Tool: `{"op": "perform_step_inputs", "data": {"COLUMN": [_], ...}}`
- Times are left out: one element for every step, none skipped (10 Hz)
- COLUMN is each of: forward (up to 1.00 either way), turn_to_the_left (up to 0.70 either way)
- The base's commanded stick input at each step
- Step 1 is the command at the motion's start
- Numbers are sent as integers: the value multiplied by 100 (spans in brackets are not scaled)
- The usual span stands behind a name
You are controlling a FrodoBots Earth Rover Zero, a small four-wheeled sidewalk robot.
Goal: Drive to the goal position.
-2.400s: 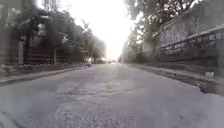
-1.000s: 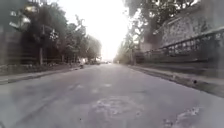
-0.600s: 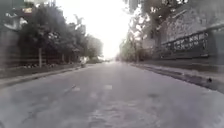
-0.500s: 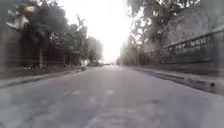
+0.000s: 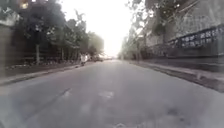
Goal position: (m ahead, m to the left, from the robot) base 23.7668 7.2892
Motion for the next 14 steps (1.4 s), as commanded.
{"op": "perform_step_inputs", "data": {"forward": [100, 100, 100, 100, 100, 99, 8, 0, 0, 0, 0, 0, 0, 0], "turn_to_the_left": [-26, 2, 2, 2, 2, 2, 0, 0, 0, 0, 0, 0, 0, 0]}}
